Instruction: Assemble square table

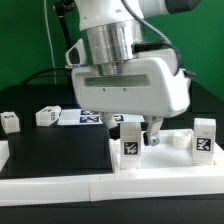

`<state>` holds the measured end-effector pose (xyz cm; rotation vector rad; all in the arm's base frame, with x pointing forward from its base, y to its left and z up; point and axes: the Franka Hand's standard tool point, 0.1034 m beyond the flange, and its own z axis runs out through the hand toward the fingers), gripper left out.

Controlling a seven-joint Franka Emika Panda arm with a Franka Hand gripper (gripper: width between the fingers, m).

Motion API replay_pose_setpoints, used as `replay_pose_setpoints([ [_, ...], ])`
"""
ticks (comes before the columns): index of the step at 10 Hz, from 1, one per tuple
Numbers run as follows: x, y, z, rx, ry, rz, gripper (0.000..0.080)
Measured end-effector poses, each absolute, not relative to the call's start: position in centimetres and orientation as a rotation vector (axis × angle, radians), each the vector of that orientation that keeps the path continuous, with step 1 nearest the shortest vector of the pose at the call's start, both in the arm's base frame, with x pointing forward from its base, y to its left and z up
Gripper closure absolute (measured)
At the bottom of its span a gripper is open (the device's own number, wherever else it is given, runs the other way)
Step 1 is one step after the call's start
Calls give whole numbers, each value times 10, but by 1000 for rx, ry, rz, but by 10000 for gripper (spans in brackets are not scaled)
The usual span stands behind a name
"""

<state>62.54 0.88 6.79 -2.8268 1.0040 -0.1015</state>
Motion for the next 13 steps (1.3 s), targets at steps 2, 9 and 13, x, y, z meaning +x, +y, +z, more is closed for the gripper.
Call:
replay_pose_setpoints([
  [2,626,10,68,-3012,473,-142,151],
  [9,625,8,65,-2928,832,-133,508],
  [13,625,6,65,-2698,1358,-79,508],
])
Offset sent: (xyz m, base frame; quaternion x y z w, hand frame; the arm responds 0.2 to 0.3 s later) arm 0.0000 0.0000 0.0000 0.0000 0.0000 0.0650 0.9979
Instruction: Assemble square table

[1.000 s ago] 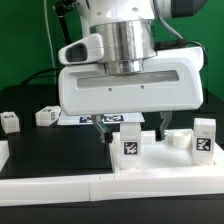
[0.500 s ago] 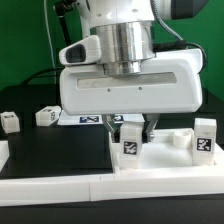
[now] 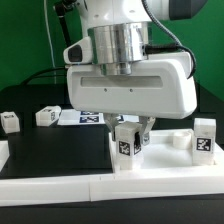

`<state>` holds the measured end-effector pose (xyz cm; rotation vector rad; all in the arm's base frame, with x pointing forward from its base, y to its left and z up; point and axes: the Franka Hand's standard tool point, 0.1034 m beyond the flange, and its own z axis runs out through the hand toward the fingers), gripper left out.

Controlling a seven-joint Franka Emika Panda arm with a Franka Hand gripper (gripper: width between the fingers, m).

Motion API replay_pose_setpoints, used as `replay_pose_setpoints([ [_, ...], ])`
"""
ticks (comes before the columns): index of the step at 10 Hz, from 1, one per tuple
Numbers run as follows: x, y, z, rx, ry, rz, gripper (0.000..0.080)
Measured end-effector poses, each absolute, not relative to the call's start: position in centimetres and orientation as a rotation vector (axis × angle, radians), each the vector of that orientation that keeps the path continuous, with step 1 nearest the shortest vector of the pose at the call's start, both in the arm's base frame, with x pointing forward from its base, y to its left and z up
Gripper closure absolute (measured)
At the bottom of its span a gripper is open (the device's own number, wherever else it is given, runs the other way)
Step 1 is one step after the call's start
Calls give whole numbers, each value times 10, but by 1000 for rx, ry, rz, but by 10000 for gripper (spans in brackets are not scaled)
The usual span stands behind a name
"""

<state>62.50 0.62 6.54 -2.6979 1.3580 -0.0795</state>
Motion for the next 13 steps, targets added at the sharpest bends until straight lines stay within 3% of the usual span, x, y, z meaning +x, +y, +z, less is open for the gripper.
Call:
replay_pose_setpoints([
  [3,627,13,69,-2162,2039,129,508],
  [9,627,10,67,-1814,2364,154,508],
  [10,627,11,67,-1819,2361,155,454],
  [11,627,11,67,-1820,2361,155,265],
  [12,628,12,70,-1825,2351,153,187],
  [13,631,14,82,-1820,2336,143,187],
])
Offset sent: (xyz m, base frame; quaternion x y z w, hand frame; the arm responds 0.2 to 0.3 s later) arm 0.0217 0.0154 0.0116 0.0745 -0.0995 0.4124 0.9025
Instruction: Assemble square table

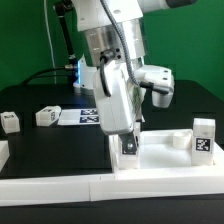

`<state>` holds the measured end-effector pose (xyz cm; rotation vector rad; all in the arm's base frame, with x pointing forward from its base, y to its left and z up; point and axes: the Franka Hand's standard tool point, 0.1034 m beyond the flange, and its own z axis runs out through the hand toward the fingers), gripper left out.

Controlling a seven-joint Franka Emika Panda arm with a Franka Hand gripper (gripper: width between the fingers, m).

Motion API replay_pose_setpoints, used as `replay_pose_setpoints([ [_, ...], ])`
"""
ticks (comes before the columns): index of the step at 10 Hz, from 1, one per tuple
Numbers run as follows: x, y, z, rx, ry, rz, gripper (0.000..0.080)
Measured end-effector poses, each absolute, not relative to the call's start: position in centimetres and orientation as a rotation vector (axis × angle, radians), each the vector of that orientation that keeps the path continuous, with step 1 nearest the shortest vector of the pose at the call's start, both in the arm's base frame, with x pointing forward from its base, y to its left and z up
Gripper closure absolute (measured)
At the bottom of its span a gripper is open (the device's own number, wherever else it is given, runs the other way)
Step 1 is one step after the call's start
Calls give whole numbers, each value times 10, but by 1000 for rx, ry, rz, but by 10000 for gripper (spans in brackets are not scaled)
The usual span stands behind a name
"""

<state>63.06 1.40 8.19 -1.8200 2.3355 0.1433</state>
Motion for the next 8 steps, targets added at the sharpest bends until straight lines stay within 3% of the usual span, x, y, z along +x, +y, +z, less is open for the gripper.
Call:
replay_pose_setpoints([
  [2,616,34,113,-1822,2301,150,152],
  [8,610,40,108,-1846,2294,161,151],
])
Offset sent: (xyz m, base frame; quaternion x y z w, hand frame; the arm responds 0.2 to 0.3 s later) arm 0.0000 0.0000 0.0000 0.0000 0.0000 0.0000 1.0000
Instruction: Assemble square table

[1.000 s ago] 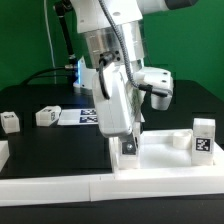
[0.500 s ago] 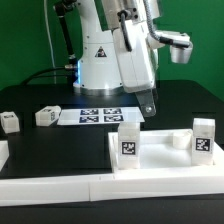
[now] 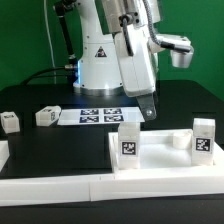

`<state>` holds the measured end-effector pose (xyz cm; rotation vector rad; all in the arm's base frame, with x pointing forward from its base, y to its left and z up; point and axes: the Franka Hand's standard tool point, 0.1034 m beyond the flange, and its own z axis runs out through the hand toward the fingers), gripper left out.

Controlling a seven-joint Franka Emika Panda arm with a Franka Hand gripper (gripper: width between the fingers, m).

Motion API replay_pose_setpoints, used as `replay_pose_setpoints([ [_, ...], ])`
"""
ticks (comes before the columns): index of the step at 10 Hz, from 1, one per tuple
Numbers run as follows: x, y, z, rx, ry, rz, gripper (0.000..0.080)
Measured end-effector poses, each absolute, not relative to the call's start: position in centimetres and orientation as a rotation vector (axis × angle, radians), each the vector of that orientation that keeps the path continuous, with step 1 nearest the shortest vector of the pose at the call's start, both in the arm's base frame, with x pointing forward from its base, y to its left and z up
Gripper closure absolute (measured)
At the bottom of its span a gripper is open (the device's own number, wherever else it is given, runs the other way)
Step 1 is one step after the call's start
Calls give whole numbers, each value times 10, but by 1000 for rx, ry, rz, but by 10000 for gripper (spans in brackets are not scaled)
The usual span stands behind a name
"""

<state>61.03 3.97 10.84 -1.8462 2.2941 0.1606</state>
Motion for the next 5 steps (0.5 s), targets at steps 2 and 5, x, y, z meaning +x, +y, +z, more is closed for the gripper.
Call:
replay_pose_setpoints([
  [2,607,41,107,-1850,2291,158,151],
  [5,545,50,88,-1868,2300,81,151],
])
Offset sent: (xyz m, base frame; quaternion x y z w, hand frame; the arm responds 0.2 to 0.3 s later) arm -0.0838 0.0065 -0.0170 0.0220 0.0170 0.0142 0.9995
